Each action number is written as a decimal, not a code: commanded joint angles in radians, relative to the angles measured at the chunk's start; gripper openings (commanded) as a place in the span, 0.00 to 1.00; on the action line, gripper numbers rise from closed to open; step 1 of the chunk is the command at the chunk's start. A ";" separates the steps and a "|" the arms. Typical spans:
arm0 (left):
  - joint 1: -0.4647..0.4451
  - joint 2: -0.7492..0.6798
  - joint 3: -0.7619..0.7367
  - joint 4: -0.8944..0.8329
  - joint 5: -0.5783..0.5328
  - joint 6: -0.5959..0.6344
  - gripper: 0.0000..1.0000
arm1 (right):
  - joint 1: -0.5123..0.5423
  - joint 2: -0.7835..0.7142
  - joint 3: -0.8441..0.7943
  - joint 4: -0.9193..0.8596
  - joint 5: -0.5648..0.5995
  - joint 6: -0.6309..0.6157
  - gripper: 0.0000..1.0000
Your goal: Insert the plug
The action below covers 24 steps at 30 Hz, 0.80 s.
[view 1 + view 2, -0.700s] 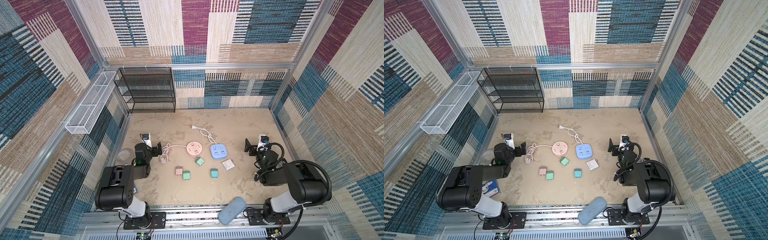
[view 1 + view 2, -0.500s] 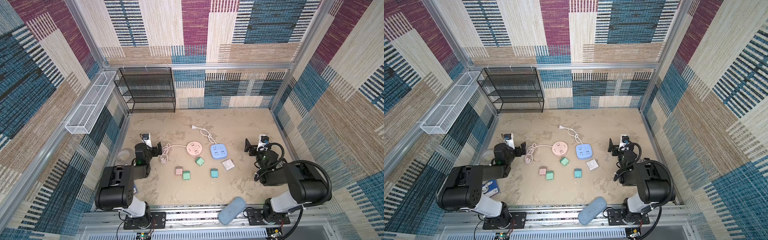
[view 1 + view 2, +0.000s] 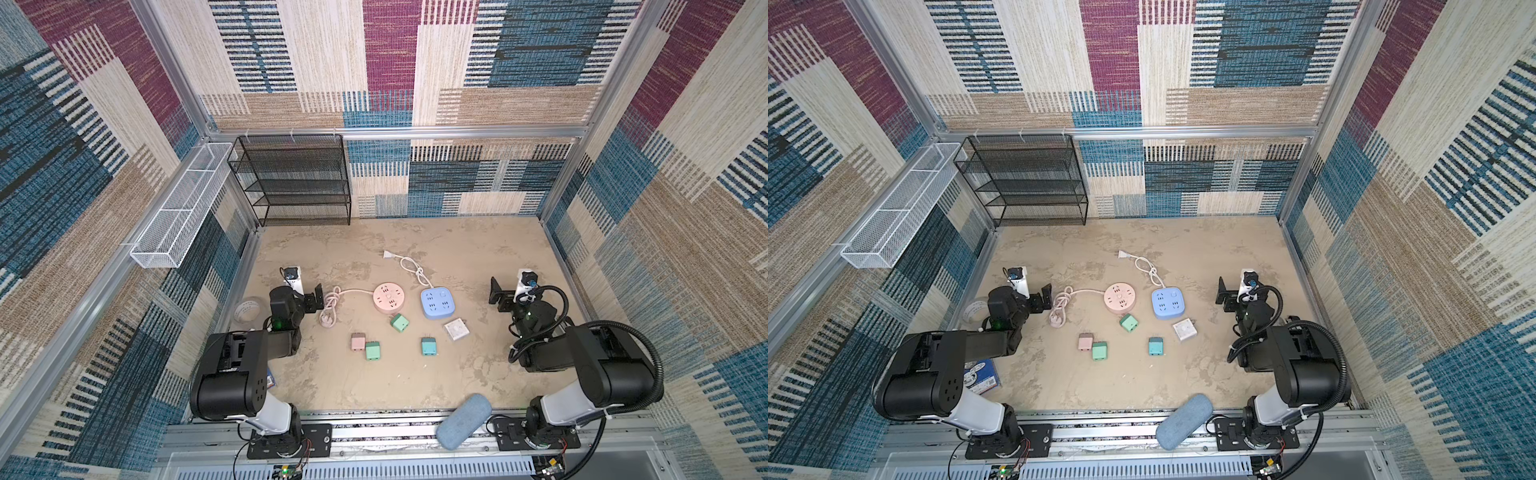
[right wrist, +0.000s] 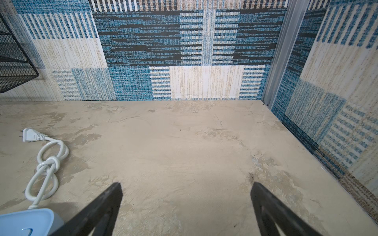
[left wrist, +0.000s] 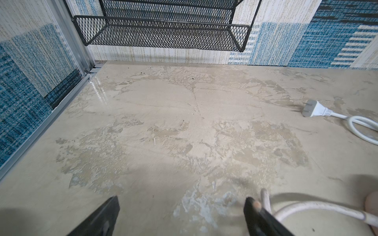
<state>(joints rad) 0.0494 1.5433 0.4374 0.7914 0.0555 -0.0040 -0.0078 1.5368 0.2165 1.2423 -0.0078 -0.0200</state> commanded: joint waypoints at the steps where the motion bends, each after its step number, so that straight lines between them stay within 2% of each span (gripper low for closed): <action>1: 0.000 0.001 0.005 0.000 0.006 0.007 1.00 | 0.000 -0.001 0.001 0.028 -0.007 -0.004 1.00; 21: -0.004 -0.020 0.009 -0.012 0.006 0.016 0.99 | 0.000 -0.008 -0.001 0.027 -0.003 -0.006 1.00; 22: -0.013 -0.061 0.030 -0.081 0.009 0.028 0.99 | 0.000 -0.025 0.009 0.002 -0.002 -0.006 1.00; 24: -0.036 -0.162 0.124 -0.366 -0.108 -0.020 0.99 | 0.006 -0.100 0.047 -0.126 -0.003 -0.018 1.00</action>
<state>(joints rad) 0.0311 1.4658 0.4847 0.6518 0.0494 -0.0006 -0.0078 1.4929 0.2291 1.1873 -0.0078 -0.0204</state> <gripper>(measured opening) 0.994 0.999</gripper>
